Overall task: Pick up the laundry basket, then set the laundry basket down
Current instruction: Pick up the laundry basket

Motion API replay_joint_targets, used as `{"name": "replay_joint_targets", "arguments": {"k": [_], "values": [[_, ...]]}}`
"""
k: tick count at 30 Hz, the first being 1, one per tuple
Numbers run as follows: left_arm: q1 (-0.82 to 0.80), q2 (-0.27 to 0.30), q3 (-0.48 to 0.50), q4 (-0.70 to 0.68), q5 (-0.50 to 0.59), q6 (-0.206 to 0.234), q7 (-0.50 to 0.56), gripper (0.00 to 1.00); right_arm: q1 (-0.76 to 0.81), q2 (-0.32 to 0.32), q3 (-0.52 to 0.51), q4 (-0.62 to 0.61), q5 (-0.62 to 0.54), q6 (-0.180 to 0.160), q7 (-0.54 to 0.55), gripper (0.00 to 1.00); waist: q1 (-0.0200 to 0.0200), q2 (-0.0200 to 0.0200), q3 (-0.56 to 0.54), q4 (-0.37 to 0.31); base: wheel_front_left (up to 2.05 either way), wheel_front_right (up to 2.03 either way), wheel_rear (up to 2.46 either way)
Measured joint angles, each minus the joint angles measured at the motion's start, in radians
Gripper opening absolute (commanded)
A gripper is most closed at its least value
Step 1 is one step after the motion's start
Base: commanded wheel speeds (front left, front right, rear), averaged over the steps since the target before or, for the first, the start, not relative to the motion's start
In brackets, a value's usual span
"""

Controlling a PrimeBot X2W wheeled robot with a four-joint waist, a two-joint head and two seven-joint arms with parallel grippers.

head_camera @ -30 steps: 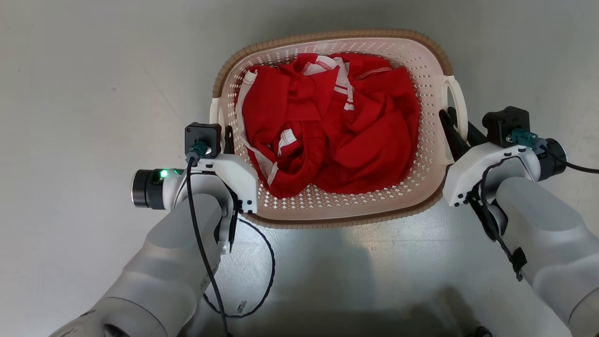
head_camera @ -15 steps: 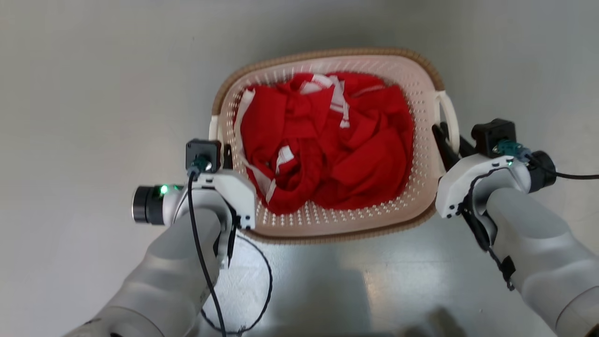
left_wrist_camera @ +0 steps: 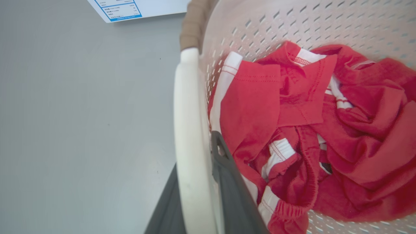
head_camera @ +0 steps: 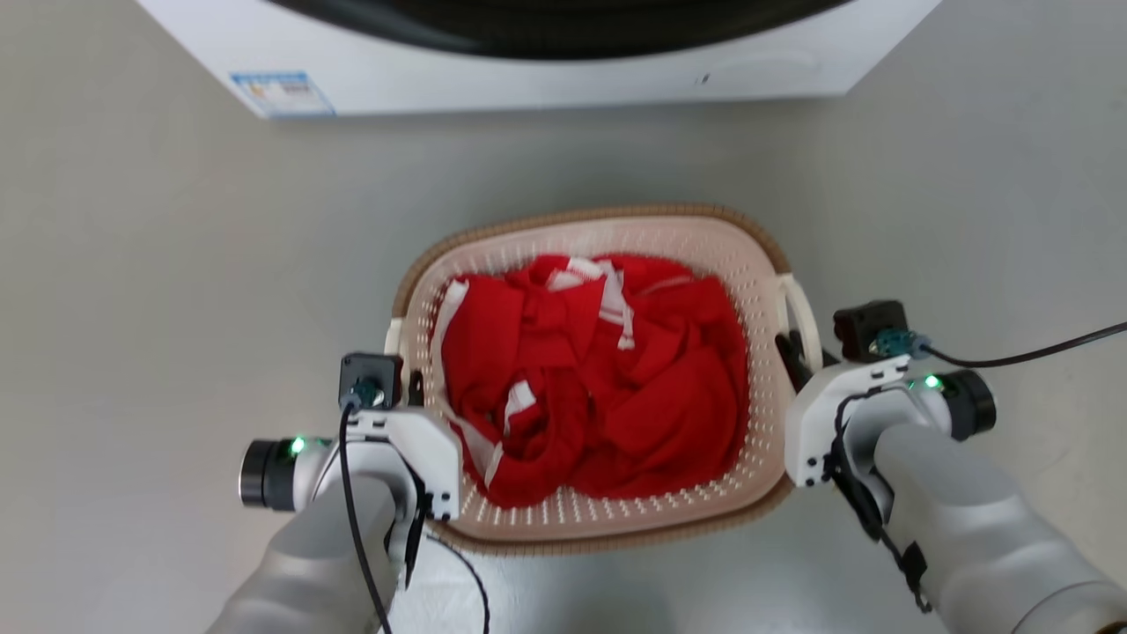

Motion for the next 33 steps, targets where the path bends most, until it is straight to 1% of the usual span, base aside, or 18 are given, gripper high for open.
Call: {"name": "replay_joint_targets", "arguments": {"k": [7, 11, 16, 25, 33], "values": [[0.055, -0.004, -0.019, 0.043, -0.014, -0.035, 0.01, 0.0, 0.047, 0.026, 0.018, 0.027, 0.021, 0.0, 0.046, 0.0, 0.0, 0.0, -0.114, -0.018, 0.0, 0.0, 0.0], [0.098, -0.007, -0.026, 0.059, -0.027, -0.043, 0.028, 0.0, 0.084, 0.043, 0.03, 0.046, 0.035, 0.001, 0.071, 0.0, 0.0, 0.0, -0.177, -0.024, 0.0, 0.0, 0.0], [0.131, -0.011, -0.037, 0.069, -0.047, -0.061, 0.097, 0.0, 0.123, 0.054, 0.036, 0.065, 0.058, 0.002, 0.117, 0.0, 0.0, 0.0, -0.252, -0.025, 0.0, 0.0, 0.0], [0.178, -0.014, -0.047, 0.086, -0.075, -0.092, 0.197, 0.0, 0.169, 0.06, 0.043, 0.061, 0.107, 0.002, 0.216, 0.0, 0.0, 0.0, -0.368, -0.021, 0.0, 0.0, 0.0], [0.205, -0.018, -0.054, 0.101, -0.082, -0.113, 0.237, 0.0, 0.19, 0.063, 0.051, 0.063, 0.135, 0.006, 0.268, 0.0, 0.0, 0.0, -0.436, -0.019, 0.0, 0.0, 0.0]]}}
